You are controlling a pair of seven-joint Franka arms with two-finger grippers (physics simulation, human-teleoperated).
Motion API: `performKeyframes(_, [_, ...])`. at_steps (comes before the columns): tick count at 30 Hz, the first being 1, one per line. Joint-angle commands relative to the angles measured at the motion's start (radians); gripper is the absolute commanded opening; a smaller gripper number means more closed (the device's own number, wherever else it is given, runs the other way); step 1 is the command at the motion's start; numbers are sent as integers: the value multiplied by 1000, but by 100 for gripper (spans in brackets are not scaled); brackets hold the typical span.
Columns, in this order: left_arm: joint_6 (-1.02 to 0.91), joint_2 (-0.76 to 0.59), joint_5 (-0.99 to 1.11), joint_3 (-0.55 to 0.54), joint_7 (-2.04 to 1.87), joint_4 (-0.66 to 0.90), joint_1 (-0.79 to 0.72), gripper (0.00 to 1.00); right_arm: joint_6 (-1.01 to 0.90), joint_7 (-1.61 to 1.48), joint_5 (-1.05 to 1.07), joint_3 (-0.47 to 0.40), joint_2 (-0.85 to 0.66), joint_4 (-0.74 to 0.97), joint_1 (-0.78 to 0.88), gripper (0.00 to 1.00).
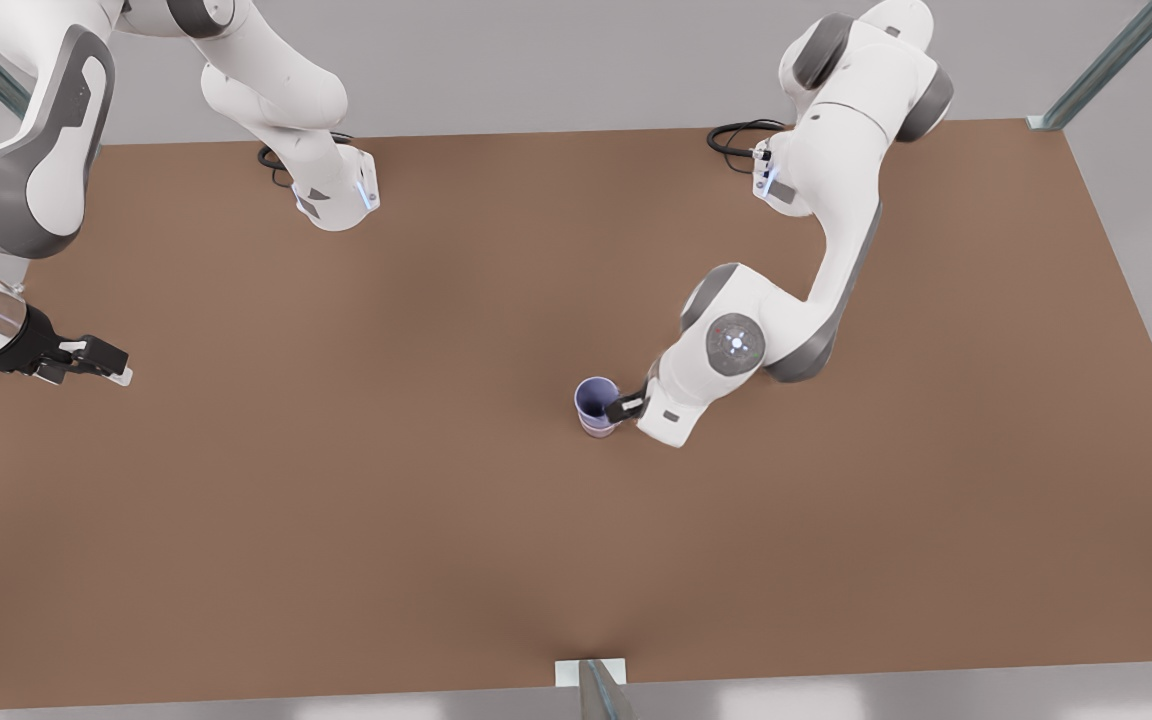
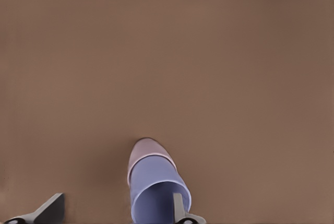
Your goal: Stack the cups, with the pink cup at the bottom and the purple cup at the top
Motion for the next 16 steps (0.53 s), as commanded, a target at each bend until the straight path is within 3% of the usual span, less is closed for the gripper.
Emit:
performKeyframes(1, [-227, -42, 22, 78, 318, 16, 5, 100, 0, -7, 1, 0, 0, 0, 0, 100])
performKeyframes(3, [-269, -97, 37, 217, 528, 14, 3, 100, 0, -7, 1, 0, 0, 0, 0, 100])
performKeyframes(6, [-301, -159, 85, 325, 746, 14, 3, 100, 0, -7, 1, 0, 0, 0, 0, 100])
performKeyframes(7, [-306, -225, 89, 313, 772, -4, 44, 100, 0, -7, 1, 0, -2, 0, 0, 100])
performKeyframes(9, [-353, -294, 129, 161, 780, -24, 185, 100, 0, -7, 1, 0, 0, 0, 0, 100])
performKeyframes(10, [-353, -326, 229, 35, 783, -44, 276, 100, 0, -7, 1, 0, -2, 0, 0, 100])
performKeyframes(16, [-344, -387, 220, 17, 889, -70, 314, 100, 0, -7, 1, 0, 0, 0, 0, 100])
